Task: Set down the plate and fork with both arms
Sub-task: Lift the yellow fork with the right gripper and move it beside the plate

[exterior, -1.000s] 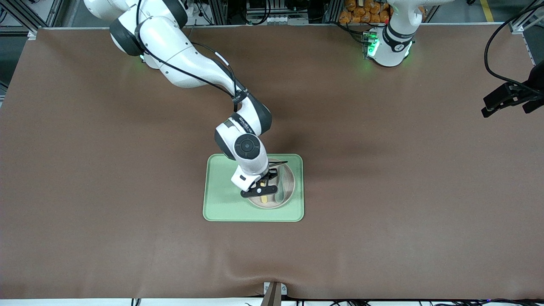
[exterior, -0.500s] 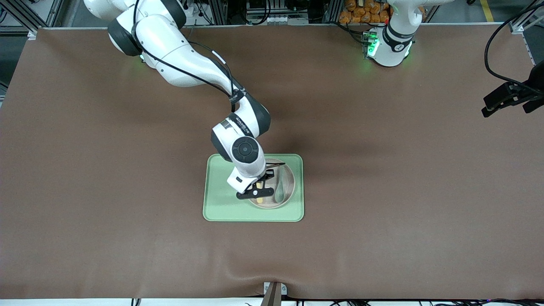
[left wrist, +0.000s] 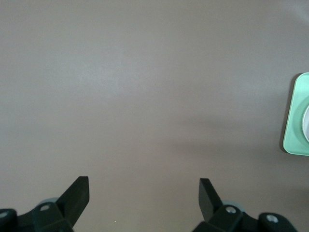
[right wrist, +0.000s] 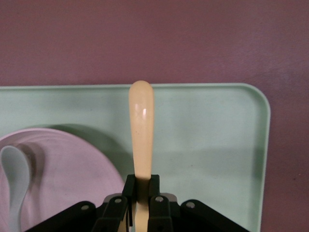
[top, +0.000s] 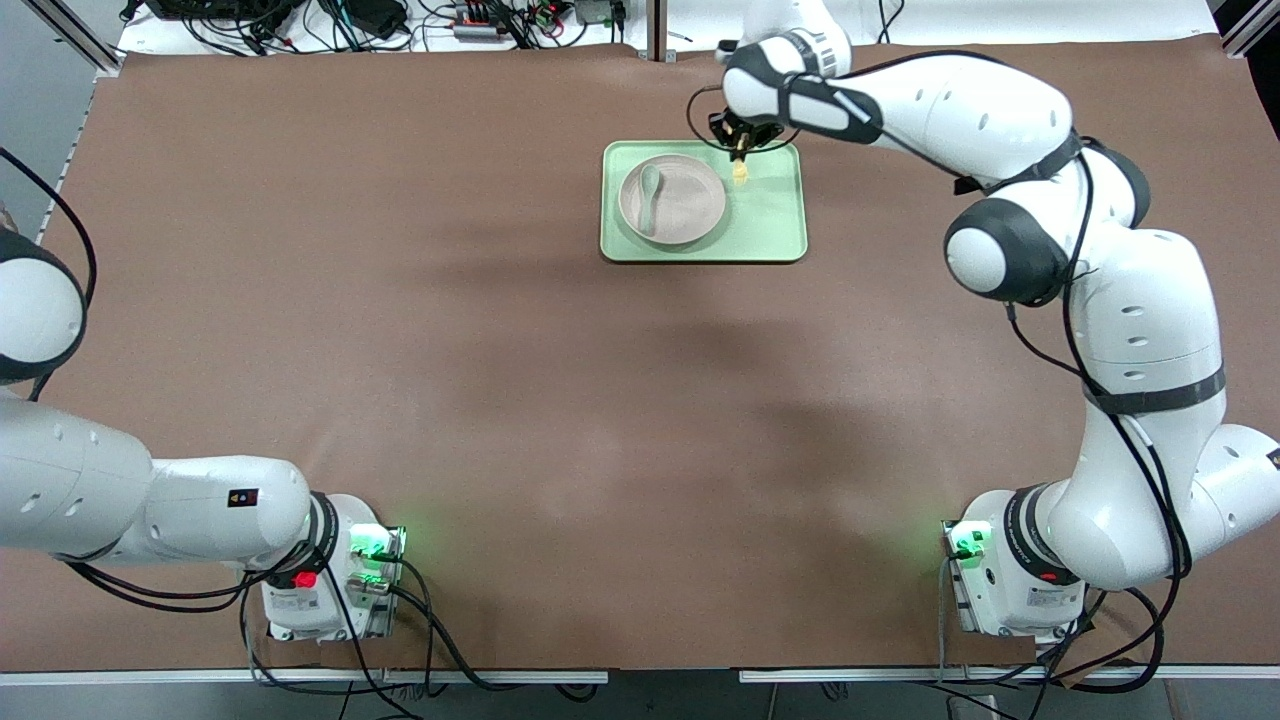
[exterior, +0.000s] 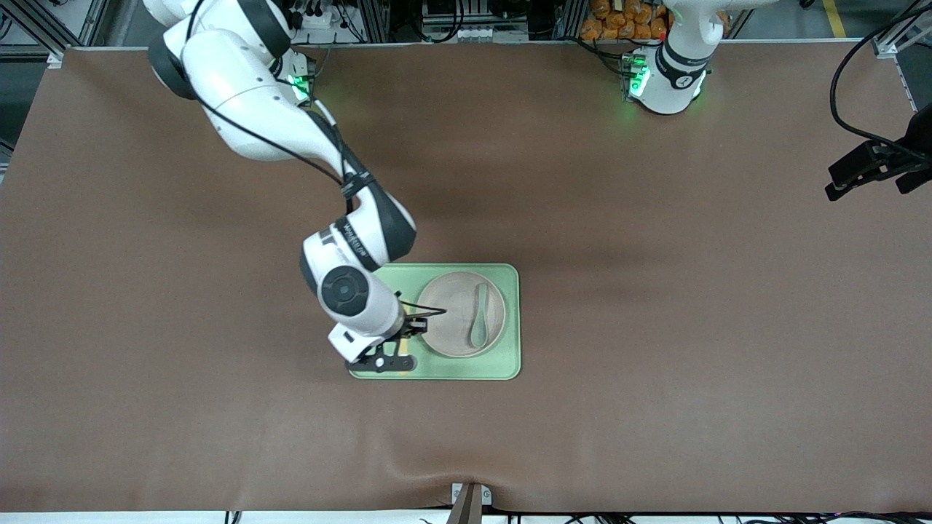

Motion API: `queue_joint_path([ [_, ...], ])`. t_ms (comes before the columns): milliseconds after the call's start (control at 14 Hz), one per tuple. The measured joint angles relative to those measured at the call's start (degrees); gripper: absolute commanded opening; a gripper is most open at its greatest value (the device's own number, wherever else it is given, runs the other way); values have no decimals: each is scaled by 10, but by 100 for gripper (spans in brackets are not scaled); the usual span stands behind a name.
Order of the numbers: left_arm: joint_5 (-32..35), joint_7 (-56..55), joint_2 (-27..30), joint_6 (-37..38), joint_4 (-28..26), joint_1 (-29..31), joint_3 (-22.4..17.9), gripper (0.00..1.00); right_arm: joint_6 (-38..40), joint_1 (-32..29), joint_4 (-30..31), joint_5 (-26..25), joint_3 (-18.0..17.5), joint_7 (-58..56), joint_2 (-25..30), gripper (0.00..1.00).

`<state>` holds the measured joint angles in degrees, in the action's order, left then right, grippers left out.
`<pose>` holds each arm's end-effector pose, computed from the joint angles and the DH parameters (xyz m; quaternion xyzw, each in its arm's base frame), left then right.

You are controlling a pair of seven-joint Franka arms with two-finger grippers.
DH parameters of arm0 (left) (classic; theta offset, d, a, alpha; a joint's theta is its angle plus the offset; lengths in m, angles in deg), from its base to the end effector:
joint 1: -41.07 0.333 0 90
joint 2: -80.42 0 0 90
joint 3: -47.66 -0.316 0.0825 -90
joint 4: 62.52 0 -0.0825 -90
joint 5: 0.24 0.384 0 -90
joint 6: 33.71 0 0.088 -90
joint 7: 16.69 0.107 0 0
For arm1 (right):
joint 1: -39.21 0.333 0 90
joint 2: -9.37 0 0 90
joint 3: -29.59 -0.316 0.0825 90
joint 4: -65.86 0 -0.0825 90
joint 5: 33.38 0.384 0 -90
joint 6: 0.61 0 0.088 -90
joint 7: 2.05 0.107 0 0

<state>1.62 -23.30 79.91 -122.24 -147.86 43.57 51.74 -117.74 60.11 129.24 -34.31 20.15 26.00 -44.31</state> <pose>0.5551 -0.0116 0.6556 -0.9986 -0.0447 -0.0245 0.0142 0.6860 0.3536 0.2512 -0.9982 0.0099 0.0234 0.0543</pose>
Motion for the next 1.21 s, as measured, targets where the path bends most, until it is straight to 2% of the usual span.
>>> queue_joint_path([
  [214, 0, 0, 0, 0, 0, 0, 0, 100, -1, -43, 29, 1, -33, -21, 6, 6],
  [786, 0, 0, 0, 0, 0, 0, 0, 100, -101, -44, 141, 0, -40, -23, 20, 6],
  [929, 0, 0, 0, 0, 0, 0, -1, 100, -102, -48, 151, 0, -40, -27, 28, 10],
  [1000, 0, 0, 0, 0, 0, 0, -1, 100, -102, -50, 155, 0, -40, -29, 31, 31],
  [1071, 0, 0, 0, 0, 0, 0, -1, 100, -102, -51, 160, 0, -39, -29, 34, 66],
  [1143, 0, 0, 0, 0, 0, 0, -2, 100, -101, -52, 162, 0, -39, -30, 37, 88],
  [1214, 0, 0, 0, 0, 0, 0, -2, 100, -100, -53, 164, 0, -39, -30, 39, 100],
])
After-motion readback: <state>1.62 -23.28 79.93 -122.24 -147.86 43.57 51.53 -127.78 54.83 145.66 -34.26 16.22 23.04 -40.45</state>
